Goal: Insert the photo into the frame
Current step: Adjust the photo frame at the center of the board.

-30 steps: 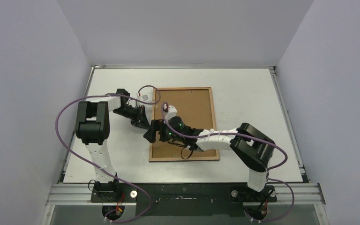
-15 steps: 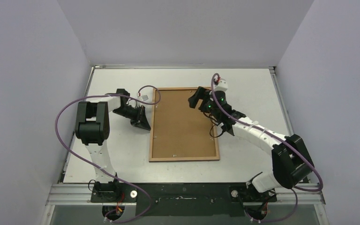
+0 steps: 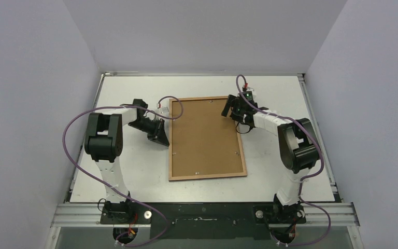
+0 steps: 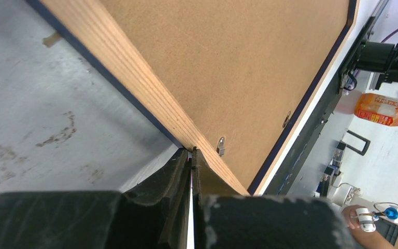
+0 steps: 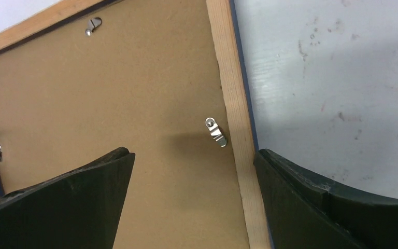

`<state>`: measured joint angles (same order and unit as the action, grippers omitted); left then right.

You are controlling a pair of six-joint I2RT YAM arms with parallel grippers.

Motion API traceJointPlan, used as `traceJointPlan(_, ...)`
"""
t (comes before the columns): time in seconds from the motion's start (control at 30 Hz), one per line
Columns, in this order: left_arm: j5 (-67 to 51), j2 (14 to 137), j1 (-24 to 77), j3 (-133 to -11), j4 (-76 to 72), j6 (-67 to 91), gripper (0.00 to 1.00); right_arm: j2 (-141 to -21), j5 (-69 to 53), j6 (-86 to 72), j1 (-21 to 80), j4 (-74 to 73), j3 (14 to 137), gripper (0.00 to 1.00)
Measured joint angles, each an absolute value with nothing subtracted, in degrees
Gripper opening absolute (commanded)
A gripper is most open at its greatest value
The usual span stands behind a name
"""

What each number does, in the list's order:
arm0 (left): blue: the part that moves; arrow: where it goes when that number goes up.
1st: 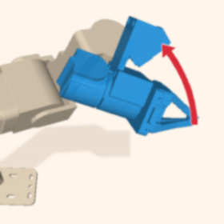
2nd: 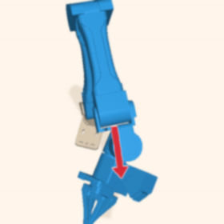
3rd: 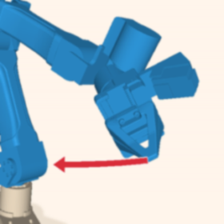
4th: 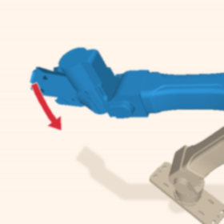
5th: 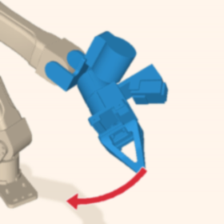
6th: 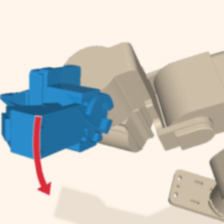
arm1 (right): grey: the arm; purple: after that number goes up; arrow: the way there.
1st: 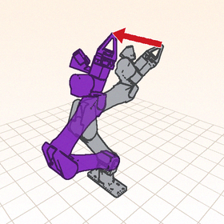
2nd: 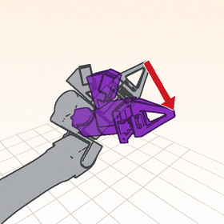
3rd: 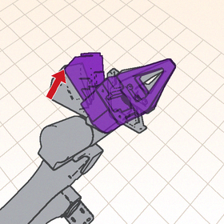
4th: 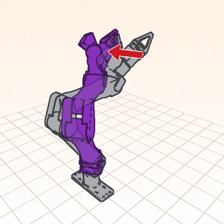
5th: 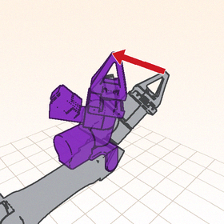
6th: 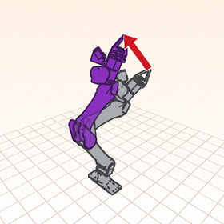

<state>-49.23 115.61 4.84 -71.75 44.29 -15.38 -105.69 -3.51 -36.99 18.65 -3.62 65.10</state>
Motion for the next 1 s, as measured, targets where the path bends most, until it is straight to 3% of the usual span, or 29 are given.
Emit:
traceJointPlan(0.47, -51.9, 115.5, 11.7, -71.0, 46.8, -22.2, 0.03, -110.1, -14.3, -36.6, 18.1, -3.6, 73.2, 0.90)
traceJointPlan(0.63, -53.6, 115.5, 12.7, -71.5, 52.3, -26.3, 0.11, -111.1, -16.6, -36.5, 19.0, -3.6, 74.3, 0.90)
traceJointPlan(0.77, -54.8, 115.5, 10.8, -75.0, 59.4, -29.6, 0.26, -111.1, -16.8, -36.4, 20.7, -3.7, 74.5, 0.90)
traceJointPlan(1.0, -53.1, 116.0, 1.0, -92.1, 59.5, -23.7, 0.35, -110.8, -15.9, -36.2, 27.7, -3.9, 76.0, 0.90)
